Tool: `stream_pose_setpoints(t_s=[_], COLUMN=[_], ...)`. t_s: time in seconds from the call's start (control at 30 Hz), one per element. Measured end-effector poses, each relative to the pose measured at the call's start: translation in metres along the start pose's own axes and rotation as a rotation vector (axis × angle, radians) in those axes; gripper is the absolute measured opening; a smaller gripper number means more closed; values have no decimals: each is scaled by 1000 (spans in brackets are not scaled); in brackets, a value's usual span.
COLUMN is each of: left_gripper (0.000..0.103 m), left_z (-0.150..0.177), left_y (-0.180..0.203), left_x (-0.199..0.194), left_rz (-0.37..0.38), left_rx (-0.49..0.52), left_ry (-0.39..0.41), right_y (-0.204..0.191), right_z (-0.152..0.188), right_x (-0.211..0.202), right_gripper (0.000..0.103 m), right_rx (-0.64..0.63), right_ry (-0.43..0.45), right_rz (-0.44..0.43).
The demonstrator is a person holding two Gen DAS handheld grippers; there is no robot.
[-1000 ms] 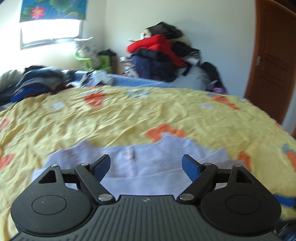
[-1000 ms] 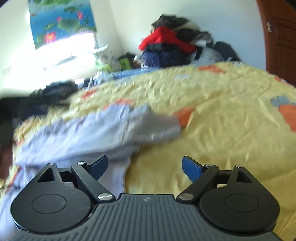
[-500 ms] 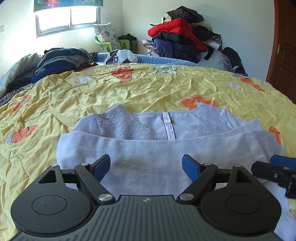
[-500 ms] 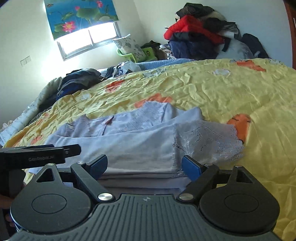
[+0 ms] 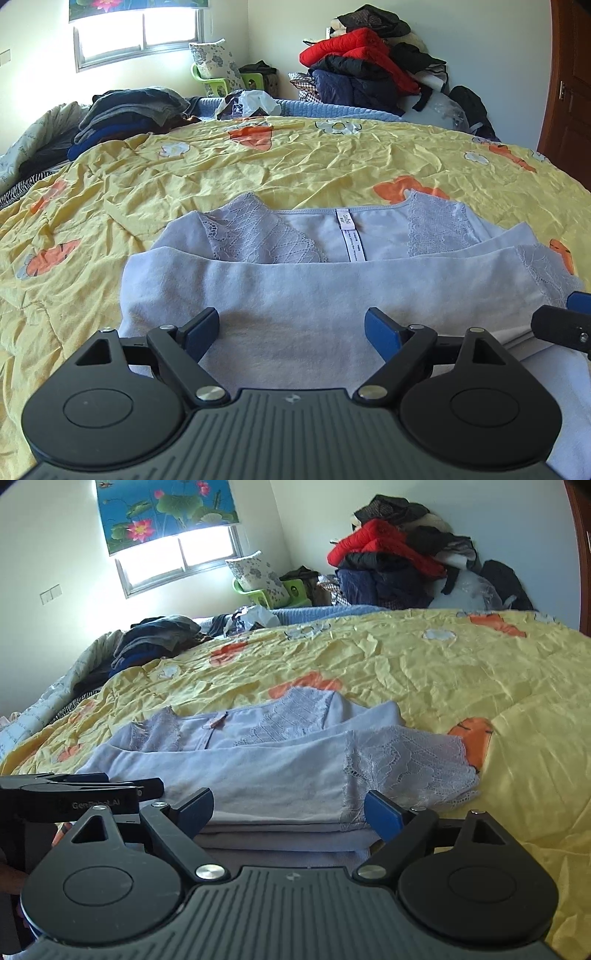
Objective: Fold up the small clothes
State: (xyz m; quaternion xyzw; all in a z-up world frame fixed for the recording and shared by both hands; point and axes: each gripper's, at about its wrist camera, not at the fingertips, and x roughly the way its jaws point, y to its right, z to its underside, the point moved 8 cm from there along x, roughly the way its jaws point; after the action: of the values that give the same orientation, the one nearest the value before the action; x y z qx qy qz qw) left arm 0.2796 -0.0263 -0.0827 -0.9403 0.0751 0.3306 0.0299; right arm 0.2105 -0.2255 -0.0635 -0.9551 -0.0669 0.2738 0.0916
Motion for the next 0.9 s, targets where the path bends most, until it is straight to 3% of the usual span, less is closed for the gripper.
stream_pose_setpoints(t_s=[0.43, 0.67, 0.9], left_gripper=[91, 97, 99], left_z=[9, 22, 28], left_y=[-1, 3, 2], left_x=[-10, -18, -20], left_rz=[2, -12, -22], left_rx=[8, 63, 57], left_ry=[3, 41, 75], right_y=[-16, -19, -24], right_z=[16, 34, 43], right_x=[-7, 0, 1], right_gripper=[95, 96, 103], right_rx=[-27, -62, -121], right_ry=[-52, -89, -78], right_rz=[-14, 13, 26])
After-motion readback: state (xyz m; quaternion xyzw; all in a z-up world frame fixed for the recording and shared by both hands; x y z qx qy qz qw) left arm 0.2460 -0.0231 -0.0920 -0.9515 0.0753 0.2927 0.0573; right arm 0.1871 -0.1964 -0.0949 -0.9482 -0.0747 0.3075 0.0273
